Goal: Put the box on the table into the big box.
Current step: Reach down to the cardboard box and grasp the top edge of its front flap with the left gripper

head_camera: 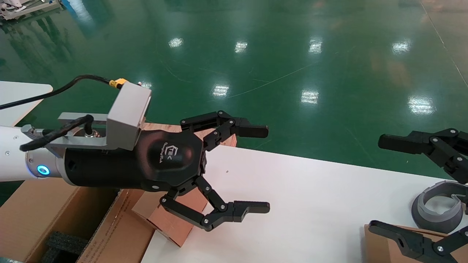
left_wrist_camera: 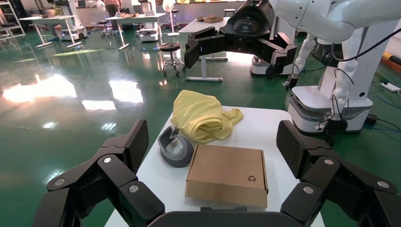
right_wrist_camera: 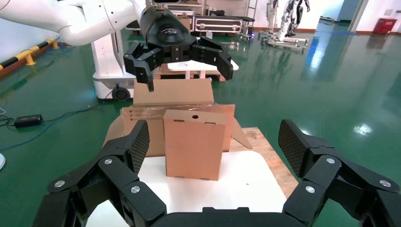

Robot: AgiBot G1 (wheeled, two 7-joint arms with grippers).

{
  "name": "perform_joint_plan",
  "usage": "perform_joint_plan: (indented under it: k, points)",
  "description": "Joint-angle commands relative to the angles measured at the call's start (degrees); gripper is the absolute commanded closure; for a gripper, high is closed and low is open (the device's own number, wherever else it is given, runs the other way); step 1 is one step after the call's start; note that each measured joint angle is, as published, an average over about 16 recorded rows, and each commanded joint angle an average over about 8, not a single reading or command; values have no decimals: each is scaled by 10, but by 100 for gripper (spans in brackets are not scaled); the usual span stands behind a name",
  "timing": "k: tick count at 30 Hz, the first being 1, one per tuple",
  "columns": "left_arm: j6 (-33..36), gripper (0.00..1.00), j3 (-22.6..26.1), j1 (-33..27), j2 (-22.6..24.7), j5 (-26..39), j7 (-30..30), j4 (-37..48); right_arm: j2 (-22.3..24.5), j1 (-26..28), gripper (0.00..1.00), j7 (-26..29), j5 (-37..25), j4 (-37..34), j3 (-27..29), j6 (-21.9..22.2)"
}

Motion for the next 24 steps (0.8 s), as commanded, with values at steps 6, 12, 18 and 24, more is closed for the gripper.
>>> perform_joint_plan:
  k: [6,12,18,24]
  points:
    - [0,0,0,0,0,0,0,0,0,0,0,0,0,0,0,0]
    - [0,0,0,0,0,0,0,0,0,0,0,0,0,0,0,0]
    - [0,0,0,0,0,0,0,0,0,0,0,0,0,0,0,0]
    - [0,0,0,0,0,0,0,0,0,0,0,0,0,0,0,0]
